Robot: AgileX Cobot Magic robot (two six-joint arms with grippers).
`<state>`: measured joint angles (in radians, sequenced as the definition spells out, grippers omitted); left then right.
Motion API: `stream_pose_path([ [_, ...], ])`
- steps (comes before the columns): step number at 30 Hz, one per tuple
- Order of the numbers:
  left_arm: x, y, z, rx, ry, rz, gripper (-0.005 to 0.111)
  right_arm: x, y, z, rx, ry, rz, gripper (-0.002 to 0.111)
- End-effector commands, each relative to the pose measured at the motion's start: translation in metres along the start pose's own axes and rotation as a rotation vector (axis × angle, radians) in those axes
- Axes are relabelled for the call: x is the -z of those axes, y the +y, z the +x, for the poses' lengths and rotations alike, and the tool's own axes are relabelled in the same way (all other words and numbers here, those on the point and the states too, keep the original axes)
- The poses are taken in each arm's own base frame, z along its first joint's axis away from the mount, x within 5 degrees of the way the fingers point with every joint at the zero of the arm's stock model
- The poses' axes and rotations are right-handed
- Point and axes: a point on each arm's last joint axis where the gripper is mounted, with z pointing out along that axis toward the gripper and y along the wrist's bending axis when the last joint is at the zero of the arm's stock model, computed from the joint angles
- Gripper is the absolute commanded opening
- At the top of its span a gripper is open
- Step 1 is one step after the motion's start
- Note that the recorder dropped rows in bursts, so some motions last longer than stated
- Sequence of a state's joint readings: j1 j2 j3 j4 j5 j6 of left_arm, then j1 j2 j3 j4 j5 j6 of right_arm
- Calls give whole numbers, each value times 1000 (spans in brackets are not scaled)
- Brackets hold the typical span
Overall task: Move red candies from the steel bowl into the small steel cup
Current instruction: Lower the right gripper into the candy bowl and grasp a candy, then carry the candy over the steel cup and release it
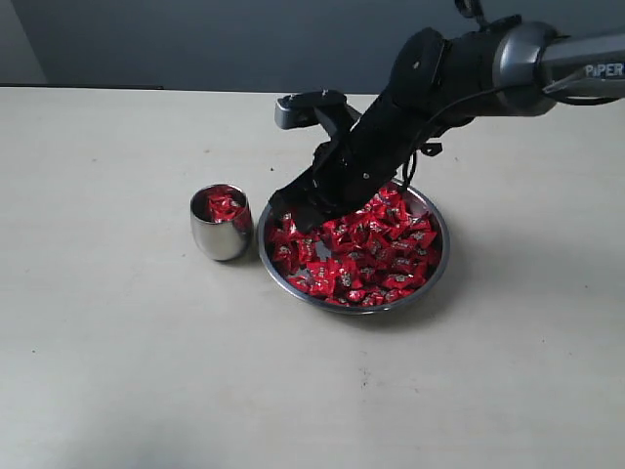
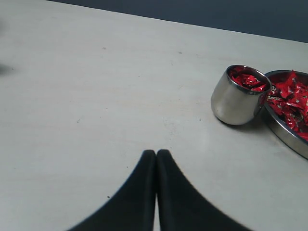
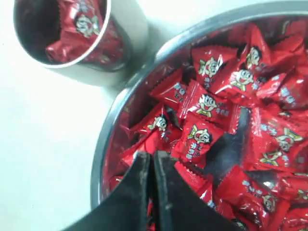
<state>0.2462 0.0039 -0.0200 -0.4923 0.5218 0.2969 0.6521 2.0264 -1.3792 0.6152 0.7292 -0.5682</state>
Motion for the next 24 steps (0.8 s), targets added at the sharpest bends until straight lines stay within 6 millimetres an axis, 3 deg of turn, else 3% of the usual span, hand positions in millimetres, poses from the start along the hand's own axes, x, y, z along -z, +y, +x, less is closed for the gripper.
stream_pose_path([
  [1,0,0,0,3,-7,-2,0,22,8,-7,38,-52,10,0],
  [6,0,0,0,3,-9,-3,0,31,18,-23,37,-103,-27,0],
  [10,0,0,0,3,-9,-3,0,27,29,-46,66,-154,-54,0],
  [11,0,0,0,3,-3,-1,0,23,35,-57,87,-168,-68,0],
  [16,0,0,0,3,-3,-1,0,0,48,-76,135,-150,-118,0],
  [24,0,0,0,3,-3,-1,0,-26,43,-80,170,-86,-84,3],
])
